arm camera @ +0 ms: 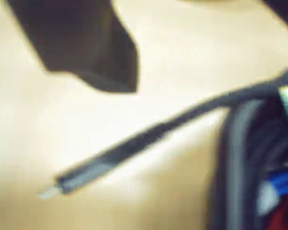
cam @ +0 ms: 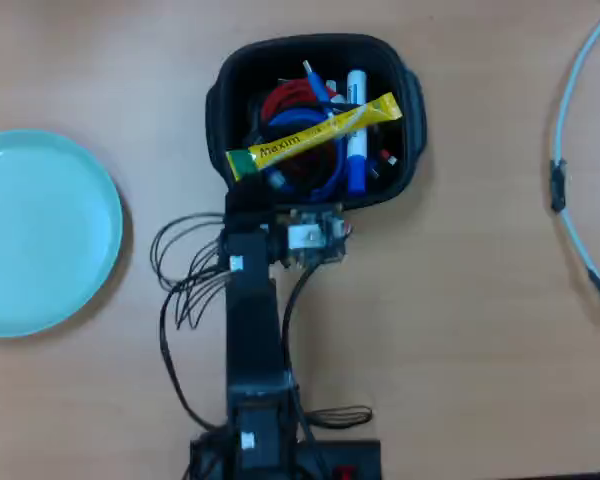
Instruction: Pick up the yellow instant coffee stick, then put it in the black bowl
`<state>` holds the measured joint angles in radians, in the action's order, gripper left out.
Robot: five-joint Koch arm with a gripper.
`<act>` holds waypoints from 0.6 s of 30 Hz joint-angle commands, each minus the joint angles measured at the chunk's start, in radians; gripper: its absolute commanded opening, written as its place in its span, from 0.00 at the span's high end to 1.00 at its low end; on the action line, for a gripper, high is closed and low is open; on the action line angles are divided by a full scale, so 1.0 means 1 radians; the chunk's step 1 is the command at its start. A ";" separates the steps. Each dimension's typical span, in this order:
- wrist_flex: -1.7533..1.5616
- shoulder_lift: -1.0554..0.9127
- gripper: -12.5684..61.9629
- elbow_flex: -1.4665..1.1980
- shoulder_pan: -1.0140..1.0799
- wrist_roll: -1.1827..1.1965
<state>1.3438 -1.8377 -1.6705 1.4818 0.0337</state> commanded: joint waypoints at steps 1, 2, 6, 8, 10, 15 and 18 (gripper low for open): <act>-0.021 -0.127 0.24 -0.014 -0.008 0.058; -0.034 -0.167 0.24 -0.054 -0.011 0.061; -0.109 -0.307 0.24 -0.213 -0.028 0.063; -0.146 -0.356 0.24 -0.293 -0.037 0.063; -0.183 -0.383 0.24 -0.360 -0.041 0.063; -0.324 -0.396 0.24 -0.571 -0.041 0.086; -0.446 -0.434 0.24 -0.704 -0.040 0.087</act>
<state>1.0262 -2.2258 -2.3976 1.4419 0.0936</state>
